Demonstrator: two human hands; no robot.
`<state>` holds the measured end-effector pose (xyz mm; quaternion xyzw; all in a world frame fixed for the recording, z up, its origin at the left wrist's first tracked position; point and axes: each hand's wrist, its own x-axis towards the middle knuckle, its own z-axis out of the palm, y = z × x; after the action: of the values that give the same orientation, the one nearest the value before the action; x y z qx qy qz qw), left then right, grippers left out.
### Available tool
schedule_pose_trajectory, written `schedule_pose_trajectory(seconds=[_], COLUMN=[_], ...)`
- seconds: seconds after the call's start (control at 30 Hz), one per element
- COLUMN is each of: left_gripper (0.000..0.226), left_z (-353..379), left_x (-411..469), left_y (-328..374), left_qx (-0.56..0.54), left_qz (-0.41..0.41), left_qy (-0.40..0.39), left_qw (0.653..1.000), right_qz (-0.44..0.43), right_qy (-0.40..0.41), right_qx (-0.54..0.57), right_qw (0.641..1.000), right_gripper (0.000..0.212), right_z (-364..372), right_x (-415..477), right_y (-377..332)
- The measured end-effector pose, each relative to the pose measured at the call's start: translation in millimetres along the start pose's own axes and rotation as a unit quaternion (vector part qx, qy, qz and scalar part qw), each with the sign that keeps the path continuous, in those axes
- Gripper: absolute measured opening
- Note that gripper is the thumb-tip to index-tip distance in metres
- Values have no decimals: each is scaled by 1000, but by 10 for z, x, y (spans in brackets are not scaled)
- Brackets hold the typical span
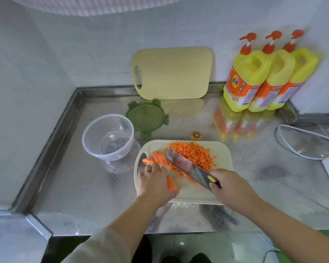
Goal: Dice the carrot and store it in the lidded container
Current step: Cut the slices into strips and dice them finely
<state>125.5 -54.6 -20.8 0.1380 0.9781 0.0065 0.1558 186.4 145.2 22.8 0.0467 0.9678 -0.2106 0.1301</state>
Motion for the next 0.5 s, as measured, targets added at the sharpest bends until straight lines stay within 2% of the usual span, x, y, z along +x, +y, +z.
schedule_pose_trajectory(seconds=[0.1, 0.27, 0.43, 0.5], left_gripper=[73, 66, 62, 63], left_z=[41, 60, -62, -85], left_x=[37, 68, 67, 69], left_y=[86, 109, -75, -267], left_qx=[51, 24, -99, -140], left_qz=[11, 17, 24, 44], left_qy=[4, 9, 15, 1], left_qw=[999, 1000, 995, 989], right_qz=[3, 3, 2, 1], right_qy=[-1, 8, 10, 2], right_qx=[0, -1, 0, -4], right_qw=[1000, 1000, 1000, 1000], right_gripper=[22, 12, 13, 23], right_z=[-23, -20, -17, -8], right_x=[-22, -38, -32, -30], right_y=[-7, 29, 65, 53])
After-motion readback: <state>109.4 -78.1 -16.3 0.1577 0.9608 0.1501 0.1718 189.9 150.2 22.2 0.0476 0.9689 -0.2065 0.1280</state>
